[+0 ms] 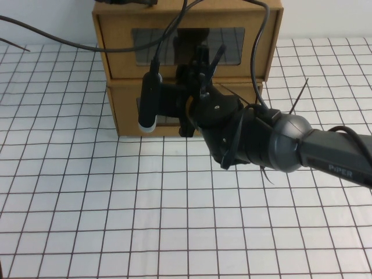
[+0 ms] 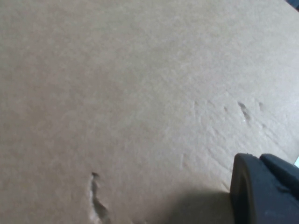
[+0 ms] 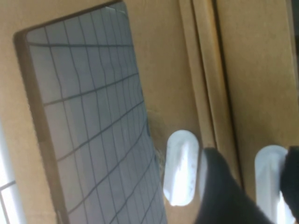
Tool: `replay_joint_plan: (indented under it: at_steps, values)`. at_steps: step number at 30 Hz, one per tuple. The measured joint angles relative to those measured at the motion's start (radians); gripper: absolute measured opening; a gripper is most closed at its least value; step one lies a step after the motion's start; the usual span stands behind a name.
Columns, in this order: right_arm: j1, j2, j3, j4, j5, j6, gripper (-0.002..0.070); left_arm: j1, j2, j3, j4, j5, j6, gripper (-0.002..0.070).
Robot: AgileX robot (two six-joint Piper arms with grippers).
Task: Open the shoe box
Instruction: 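Pull the top drawer of the cardboard box fully open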
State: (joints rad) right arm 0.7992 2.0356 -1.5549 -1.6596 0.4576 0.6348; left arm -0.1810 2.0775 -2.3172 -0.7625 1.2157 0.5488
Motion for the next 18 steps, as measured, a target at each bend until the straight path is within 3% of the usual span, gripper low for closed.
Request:
replay_joint_plan:
  at_steps: [5, 14, 18]
  values:
    - [-0.002, 0.000, -0.002, -0.002, 0.000, -0.001, 0.0236, 0.000, 0.000, 0.000, 0.000, 0.000, 0.000, -0.0005]
    - [-0.007, 0.000, -0.009, -0.012, 0.002, -0.005, 0.0034, 0.000, 0.000, 0.000, 0.000, 0.000, 0.000, -0.0005]
    - [-0.007, 0.000, -0.010, -0.016, 0.006, -0.007, 0.0013, 0.000, 0.000, 0.000, 0.000, 0.000, 0.000, -0.0005]
